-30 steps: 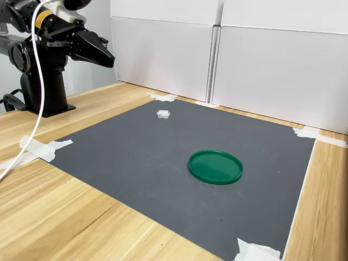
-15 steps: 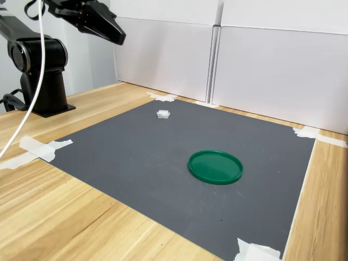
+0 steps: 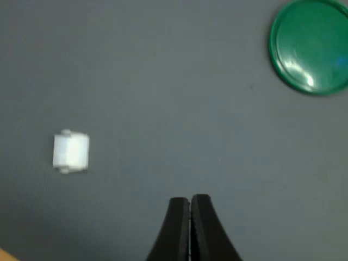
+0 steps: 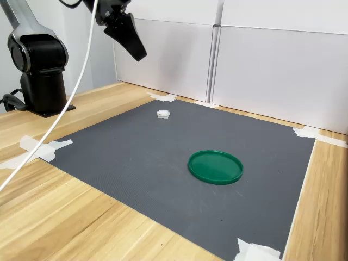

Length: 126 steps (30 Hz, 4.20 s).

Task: Grasp a white terminal and put it in the green lid.

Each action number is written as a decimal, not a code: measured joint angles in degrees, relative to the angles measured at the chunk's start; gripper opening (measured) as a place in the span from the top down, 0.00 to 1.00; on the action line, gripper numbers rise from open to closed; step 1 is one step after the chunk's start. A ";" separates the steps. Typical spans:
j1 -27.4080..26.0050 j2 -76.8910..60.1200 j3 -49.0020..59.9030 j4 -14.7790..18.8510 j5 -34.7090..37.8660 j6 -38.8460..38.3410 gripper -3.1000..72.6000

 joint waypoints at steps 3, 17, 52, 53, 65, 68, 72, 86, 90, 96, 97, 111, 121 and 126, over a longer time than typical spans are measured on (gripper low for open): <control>0.00 3.28 -3.52 0.47 2.29 -3.61 0.99; 13.59 11.87 -10.62 -7.17 17.77 -13.28 0.98; 26.50 25.66 -10.96 -14.15 11.27 -3.74 0.02; 26.50 26.26 -10.96 -14.15 10.97 -3.74 0.02; 26.50 29.60 -10.75 -16.97 5.83 -3.86 0.02; 26.50 29.60 -8.75 -18.31 3.43 -3.86 0.02; 26.50 29.65 -6.00 -19.16 1.21 -3.91 0.02; 26.50 32.89 -5.47 -12.20 -0.97 -9.23 0.04; 26.50 34.30 -5.47 -12.20 -2.05 -9.28 0.04; 26.50 36.03 -5.47 -12.20 -3.05 -9.22 0.06; 26.50 36.21 -5.47 -12.20 -3.24 -9.22 0.07; 26.50 36.31 -5.47 -12.75 -3.46 -7.01 0.48; 26.50 33.70 -13.51 -21.30 4.77 1.17 0.48; 26.33 33.24 -22.51 -21.80 12.77 3.29 0.48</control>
